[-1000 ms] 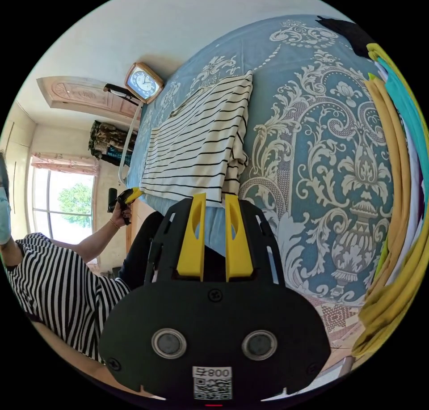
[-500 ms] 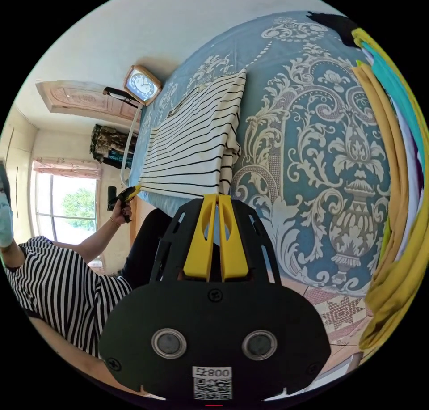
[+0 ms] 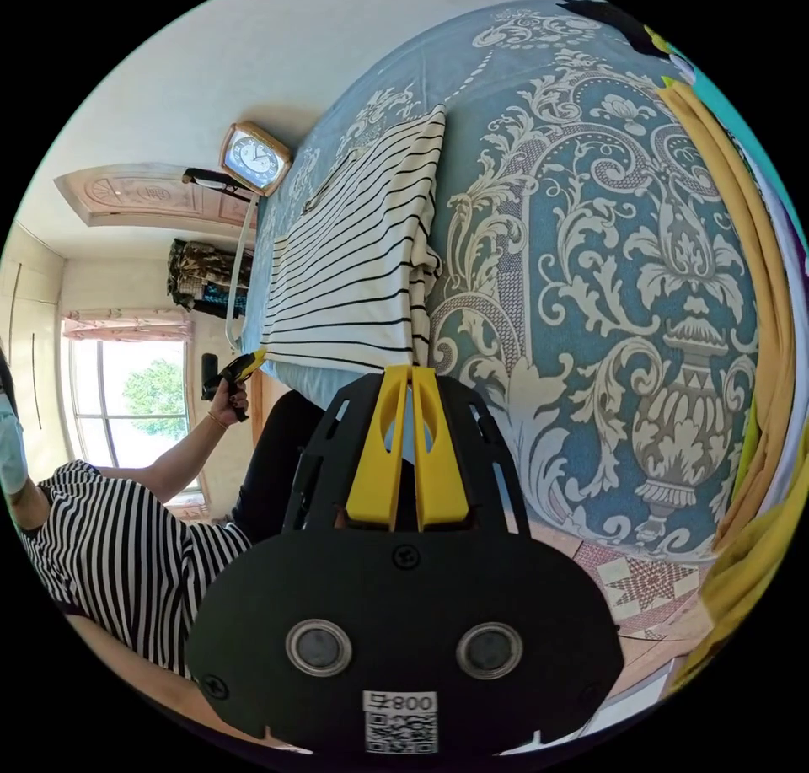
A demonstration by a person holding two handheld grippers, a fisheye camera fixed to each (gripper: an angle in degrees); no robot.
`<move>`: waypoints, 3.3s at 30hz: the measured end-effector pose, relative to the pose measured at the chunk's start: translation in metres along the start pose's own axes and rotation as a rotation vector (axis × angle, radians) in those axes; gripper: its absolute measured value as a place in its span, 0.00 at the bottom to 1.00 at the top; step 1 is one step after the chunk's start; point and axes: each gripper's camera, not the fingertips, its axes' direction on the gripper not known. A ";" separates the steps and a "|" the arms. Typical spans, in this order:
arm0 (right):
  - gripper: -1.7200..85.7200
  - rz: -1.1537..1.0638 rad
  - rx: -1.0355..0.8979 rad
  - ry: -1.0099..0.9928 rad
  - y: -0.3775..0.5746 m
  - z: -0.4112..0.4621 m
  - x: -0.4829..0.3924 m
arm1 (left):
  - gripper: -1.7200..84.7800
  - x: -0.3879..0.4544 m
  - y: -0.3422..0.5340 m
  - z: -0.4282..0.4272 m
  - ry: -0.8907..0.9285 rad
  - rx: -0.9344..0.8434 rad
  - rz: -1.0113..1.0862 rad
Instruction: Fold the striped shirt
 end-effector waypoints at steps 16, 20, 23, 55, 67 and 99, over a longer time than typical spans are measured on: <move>0.03 0.028 0.029 -0.097 0.012 0.005 0.008 | 0.08 0.148 0.029 0.036 0.019 -0.010 0.290; 0.04 0.025 0.049 -0.076 0.017 0.000 0.005 | 0.09 0.227 0.032 0.076 0.002 -0.106 0.511; 0.06 0.022 0.068 -0.012 0.022 -0.007 -0.002 | 0.10 0.258 0.037 0.095 0.015 -0.145 0.566; 0.04 0.032 0.073 0.144 -0.033 -0.019 -0.044 | 0.12 0.409 0.093 0.136 0.013 -0.113 0.447; 0.07 0.031 0.085 0.089 -0.095 -0.044 -0.056 | 0.15 0.630 0.151 0.267 -0.085 -0.277 1.116; 0.08 0.054 0.081 -0.025 -0.314 -0.051 -0.109 | 0.03 0.688 0.184 0.307 -0.197 -0.233 1.113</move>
